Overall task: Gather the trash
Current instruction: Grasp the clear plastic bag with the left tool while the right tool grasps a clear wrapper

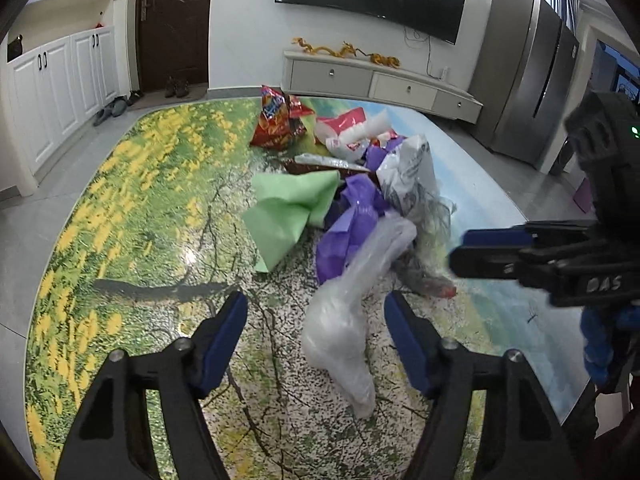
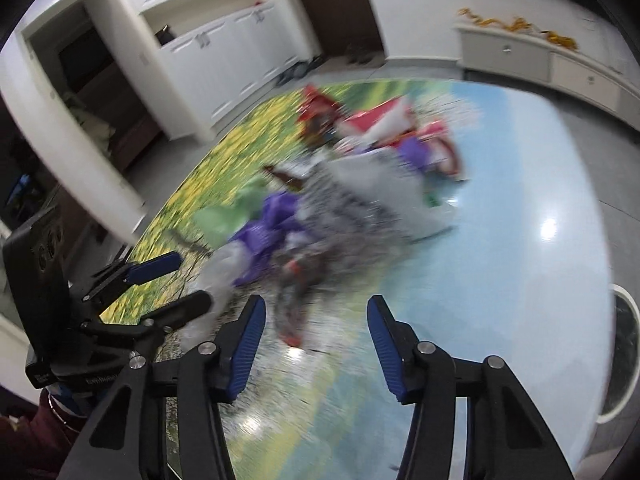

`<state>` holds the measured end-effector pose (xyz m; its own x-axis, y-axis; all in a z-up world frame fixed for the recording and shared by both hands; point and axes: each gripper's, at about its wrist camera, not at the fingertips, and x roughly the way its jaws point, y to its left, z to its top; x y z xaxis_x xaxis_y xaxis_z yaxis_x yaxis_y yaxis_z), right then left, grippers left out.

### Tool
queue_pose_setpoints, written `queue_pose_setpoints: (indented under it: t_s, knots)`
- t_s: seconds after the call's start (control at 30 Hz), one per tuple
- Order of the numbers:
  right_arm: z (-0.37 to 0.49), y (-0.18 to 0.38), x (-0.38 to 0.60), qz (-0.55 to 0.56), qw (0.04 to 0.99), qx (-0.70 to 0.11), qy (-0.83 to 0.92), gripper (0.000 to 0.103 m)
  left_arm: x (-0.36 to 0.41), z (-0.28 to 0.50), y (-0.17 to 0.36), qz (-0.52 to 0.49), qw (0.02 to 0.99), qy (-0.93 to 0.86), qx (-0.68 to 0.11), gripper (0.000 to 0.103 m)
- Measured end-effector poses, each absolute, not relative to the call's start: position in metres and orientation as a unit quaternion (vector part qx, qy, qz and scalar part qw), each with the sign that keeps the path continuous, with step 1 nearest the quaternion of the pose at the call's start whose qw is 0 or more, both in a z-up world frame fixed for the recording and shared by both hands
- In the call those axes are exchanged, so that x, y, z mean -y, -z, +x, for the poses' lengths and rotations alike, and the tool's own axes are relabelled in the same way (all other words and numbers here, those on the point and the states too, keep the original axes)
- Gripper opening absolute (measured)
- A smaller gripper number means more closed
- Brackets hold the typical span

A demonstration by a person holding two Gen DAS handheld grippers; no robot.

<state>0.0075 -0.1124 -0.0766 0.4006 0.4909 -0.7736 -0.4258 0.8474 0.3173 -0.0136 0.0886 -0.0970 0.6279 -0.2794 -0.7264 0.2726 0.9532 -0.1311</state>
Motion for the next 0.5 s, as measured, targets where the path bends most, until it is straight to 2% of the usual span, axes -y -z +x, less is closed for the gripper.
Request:
queue_pose_setpoints:
  t_s: [0.07,0.13,0.27,0.3,0.4,0.5]
  knots:
    - [0.012,0.084,0.100,0.025,0.829,-0.484,-0.279,0.045,-0.090,-0.013,0.099,-0.004,0.901,0.151,-0.407,0.066]
    - [0.018,0.090,0.092,0.015,0.825,-0.491,-0.281,0.040,-0.091,-0.012,0.100,-0.007,0.900,0.153,-0.408,0.058]
    - [0.025,0.101,0.076,-0.006,0.820,-0.497,-0.283,0.030,-0.093,-0.009,0.103,-0.014,0.895,0.156,-0.419,0.034]
    - [0.026,0.104,0.075,-0.009,0.819,-0.499,-0.283,0.024,-0.092,-0.009,0.104,-0.012,0.894,0.155,-0.421,0.029]
    - [0.026,0.107,0.073,-0.015,0.818,-0.499,-0.287,0.011,-0.091,-0.011,0.103,-0.006,0.897,0.152,-0.414,0.028]
    - [0.018,0.103,0.080,-0.008,0.817,-0.494,-0.297,0.010,-0.091,-0.016,0.098,0.000,0.901,0.150,-0.406,0.027]
